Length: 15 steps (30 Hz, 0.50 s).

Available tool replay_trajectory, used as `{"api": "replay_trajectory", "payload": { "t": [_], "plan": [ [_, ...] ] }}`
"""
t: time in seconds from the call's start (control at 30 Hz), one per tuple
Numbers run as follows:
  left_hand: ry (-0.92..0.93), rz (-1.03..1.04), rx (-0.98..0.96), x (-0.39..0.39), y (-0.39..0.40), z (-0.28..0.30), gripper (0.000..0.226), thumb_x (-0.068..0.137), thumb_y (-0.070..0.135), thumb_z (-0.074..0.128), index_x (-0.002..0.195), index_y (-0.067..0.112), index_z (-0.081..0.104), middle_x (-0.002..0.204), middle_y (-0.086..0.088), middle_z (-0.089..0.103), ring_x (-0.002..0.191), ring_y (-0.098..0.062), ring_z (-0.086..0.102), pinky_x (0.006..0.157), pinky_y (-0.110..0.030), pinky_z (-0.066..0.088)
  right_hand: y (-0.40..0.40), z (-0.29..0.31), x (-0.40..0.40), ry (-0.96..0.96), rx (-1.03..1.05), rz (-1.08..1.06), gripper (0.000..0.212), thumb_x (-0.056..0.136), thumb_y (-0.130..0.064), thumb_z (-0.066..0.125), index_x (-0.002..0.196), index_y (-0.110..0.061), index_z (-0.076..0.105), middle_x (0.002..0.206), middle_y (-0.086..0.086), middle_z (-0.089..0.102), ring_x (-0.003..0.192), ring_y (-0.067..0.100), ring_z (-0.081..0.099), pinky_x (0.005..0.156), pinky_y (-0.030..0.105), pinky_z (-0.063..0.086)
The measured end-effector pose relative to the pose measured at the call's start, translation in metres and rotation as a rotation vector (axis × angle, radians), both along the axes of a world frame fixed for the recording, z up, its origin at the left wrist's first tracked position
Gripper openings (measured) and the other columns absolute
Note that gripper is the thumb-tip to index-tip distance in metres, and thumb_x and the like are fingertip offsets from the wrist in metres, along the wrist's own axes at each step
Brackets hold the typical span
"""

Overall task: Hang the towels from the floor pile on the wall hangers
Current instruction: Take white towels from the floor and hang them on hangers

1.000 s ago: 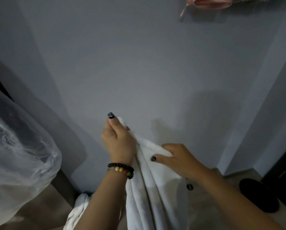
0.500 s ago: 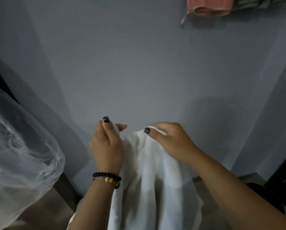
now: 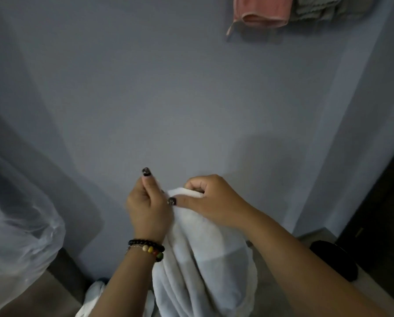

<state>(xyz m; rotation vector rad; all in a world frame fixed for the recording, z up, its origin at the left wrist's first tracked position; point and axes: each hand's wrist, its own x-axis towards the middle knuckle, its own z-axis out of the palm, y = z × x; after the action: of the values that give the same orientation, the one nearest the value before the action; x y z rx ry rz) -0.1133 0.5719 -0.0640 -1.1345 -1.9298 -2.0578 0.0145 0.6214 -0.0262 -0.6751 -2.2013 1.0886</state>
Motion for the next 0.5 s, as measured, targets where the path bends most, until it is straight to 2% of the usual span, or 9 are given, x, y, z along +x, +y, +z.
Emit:
{"api": "replay_trajectory", "payload": {
  "t": [0.1, 0.17, 0.23, 0.3, 0.4, 0.47, 0.5],
  "plan": [
    [-0.069, 0.052, 0.027, -0.01, 0.003, 0.0, 0.05, 0.101, 0.033, 0.03, 0.054, 0.016, 0.034, 0.048, 0.004, 0.039, 0.043, -0.004, 0.043, 0.042, -0.016, 0.026, 0.012, -0.022, 0.019, -0.157, 0.04, -0.044, 0.052, 0.073, -0.042, 0.078, 0.059, -0.006, 0.043, 0.055, -0.004, 0.033, 0.051, 0.007, 0.031, 0.05, 0.025, 0.023],
    [-0.119, 0.088, 0.037, -0.021, 0.005, -0.002, 0.053, 0.103, 0.033, 0.03, 0.053, 0.014, 0.034, 0.049, 0.001, 0.04, 0.041, -0.004, 0.04, 0.043, -0.018, 0.025, 0.023, -0.041, 0.035, -0.233, 0.023, -0.098, 0.051, 0.078, -0.042, 0.074, 0.055, -0.015, 0.039, 0.053, -0.006, 0.03, 0.049, 0.007, 0.03, 0.049, 0.025, 0.022],
    [-0.157, 0.111, 0.031, -0.028, 0.005, -0.003, 0.054, 0.104, 0.032, 0.03, 0.054, 0.014, 0.036, 0.05, 0.0, 0.042, 0.042, -0.004, 0.041, 0.044, -0.018, 0.026, 0.034, -0.058, 0.051, -0.275, 0.011, -0.145, 0.049, 0.086, -0.041, 0.067, 0.056, -0.016, 0.039, 0.054, -0.004, 0.032, 0.05, 0.008, 0.033, 0.051, 0.027, 0.024],
    [-0.167, 0.119, 0.023, -0.028, 0.006, -0.006, 0.054, 0.105, 0.029, 0.03, 0.054, 0.015, 0.035, 0.051, 0.001, 0.041, 0.043, -0.002, 0.042, 0.044, -0.017, 0.027, 0.039, -0.072, 0.062, -0.241, -0.028, -0.194, 0.048, 0.091, -0.039, 0.06, 0.057, -0.015, 0.038, 0.056, -0.003, 0.033, 0.051, 0.009, 0.034, 0.053, 0.027, 0.027],
    [-0.148, 0.082, -0.007, -0.025, 0.005, -0.013, 0.052, 0.106, 0.027, 0.03, 0.056, 0.016, 0.039, 0.054, 0.004, 0.047, 0.047, 0.003, 0.048, 0.048, -0.012, 0.031, 0.036, -0.079, 0.064, -0.085, -0.105, -0.277, 0.048, 0.095, -0.034, 0.055, 0.056, -0.02, 0.032, 0.05, -0.012, 0.031, 0.048, 0.005, 0.031, 0.051, 0.025, 0.027],
    [-0.135, -0.004, 0.01, -0.024, 0.004, -0.018, 0.052, 0.105, 0.035, 0.028, 0.065, 0.016, 0.056, 0.062, 0.002, 0.061, 0.056, -0.001, 0.057, 0.06, -0.018, 0.044, 0.031, -0.071, 0.055, 0.001, -0.067, -0.307, 0.047, 0.098, -0.027, 0.052, 0.057, -0.022, 0.03, 0.047, -0.012, 0.03, 0.046, 0.002, 0.028, 0.049, 0.021, 0.025],
    [-0.12, -0.05, 0.019, -0.023, 0.003, -0.019, 0.054, 0.104, 0.04, 0.026, 0.075, 0.017, 0.065, 0.064, -0.002, 0.064, 0.058, -0.009, 0.059, 0.063, -0.024, 0.048, 0.028, -0.064, 0.049, 0.026, -0.031, -0.299, 0.046, 0.098, -0.025, 0.051, 0.058, -0.022, 0.03, 0.048, -0.012, 0.03, 0.047, 0.002, 0.029, 0.049, 0.02, 0.025]
  ]
}}
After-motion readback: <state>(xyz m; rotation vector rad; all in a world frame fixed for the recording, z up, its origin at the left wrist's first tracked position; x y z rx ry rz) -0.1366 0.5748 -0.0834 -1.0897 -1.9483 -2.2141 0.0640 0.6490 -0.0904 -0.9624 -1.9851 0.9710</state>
